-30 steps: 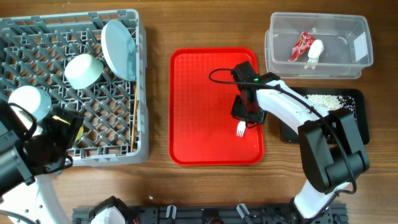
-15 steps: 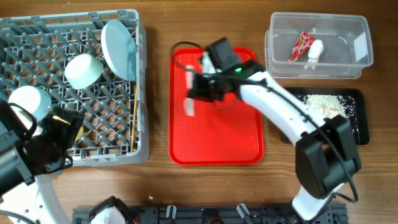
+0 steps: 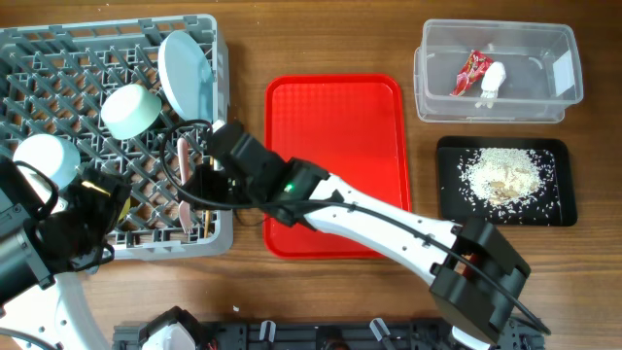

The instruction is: Sort waste into correct bins and load items into the dishwasher rack

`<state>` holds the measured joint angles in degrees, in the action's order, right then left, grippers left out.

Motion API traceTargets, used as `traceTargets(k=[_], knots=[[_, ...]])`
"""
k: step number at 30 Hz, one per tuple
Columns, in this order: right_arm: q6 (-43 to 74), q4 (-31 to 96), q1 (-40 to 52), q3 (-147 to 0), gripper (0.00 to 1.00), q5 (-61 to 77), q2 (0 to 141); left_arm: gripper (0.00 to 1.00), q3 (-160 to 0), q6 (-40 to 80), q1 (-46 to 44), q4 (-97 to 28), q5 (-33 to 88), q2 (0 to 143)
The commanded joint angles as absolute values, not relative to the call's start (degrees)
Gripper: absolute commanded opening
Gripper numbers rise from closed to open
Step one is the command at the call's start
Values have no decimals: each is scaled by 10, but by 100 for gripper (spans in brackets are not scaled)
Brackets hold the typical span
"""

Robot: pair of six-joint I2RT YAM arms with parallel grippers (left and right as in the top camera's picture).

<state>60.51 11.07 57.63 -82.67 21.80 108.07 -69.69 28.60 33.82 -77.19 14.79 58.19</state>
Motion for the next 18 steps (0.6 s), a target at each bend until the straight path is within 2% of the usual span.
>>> traceTargets(k=[1, 2, 4, 8, 12, 17, 18], knots=[[633, 108, 575, -834, 20, 171, 1112, 100, -696, 288, 342, -776, 140, 582], [629, 109, 575, -834, 27, 168, 1116, 100, -696, 288, 342, -777, 140, 582], [614, 113, 575, -834, 30, 159, 1121, 100, -696, 288, 342, -777, 140, 582], [589, 118, 574, -834, 54, 151, 1122, 100, -696, 288, 342, -777, 140, 582], [544, 147, 554, -836, 61, 152, 1099, 100, -696, 288, 342, -777, 140, 582], [451, 263, 496, -864, 73, 135, 1019, 100, -696, 288, 342, -776, 133, 582], [428, 291, 478, -864, 80, 134, 984, 100, -696, 288, 342, -776, 133, 582]])
